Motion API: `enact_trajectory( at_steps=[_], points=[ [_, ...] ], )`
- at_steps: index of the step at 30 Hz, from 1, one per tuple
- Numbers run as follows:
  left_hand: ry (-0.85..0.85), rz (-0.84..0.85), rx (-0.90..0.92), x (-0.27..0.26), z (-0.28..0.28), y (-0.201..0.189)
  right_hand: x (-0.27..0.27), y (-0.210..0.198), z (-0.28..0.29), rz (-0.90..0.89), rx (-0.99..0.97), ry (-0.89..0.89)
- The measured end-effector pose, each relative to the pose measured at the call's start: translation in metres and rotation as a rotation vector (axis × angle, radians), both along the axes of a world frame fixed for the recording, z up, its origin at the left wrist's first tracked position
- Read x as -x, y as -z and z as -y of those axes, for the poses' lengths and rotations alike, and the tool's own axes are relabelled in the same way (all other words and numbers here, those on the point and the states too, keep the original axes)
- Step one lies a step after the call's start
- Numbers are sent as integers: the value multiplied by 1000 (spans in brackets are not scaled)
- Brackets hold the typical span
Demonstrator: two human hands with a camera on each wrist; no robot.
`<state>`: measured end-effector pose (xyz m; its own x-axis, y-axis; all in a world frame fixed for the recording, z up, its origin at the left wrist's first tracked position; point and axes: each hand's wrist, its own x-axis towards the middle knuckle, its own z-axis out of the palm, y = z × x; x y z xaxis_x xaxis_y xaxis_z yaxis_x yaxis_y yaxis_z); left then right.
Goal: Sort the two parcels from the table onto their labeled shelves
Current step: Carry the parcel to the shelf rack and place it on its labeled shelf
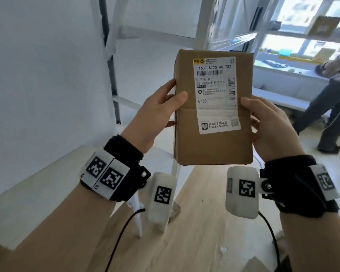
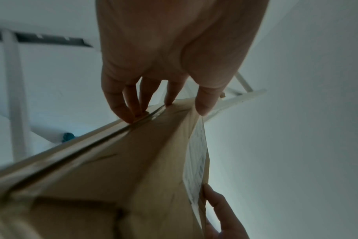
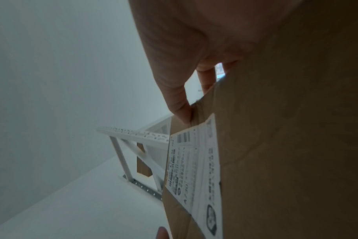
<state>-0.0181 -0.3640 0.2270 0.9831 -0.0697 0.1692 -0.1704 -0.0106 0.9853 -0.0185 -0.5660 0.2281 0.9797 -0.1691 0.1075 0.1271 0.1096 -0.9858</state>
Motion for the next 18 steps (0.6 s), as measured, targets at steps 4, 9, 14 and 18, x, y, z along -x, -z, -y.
enact_trajectory(
  at_steps=[4,9,14,18],
  points=[
    [-32,29,-4,-38,65,-5,-29,-3,63,9,-41,32],
    [-54,94,5,-92,147,-15,-78,-8,144,54,-61,40],
    [-78,155,6,-146,219,-38,-139,-27,212,90,-69,51],
    [-99,206,-24,-189,256,-62,-191,-49,248,133,-68,31]
  ],
)
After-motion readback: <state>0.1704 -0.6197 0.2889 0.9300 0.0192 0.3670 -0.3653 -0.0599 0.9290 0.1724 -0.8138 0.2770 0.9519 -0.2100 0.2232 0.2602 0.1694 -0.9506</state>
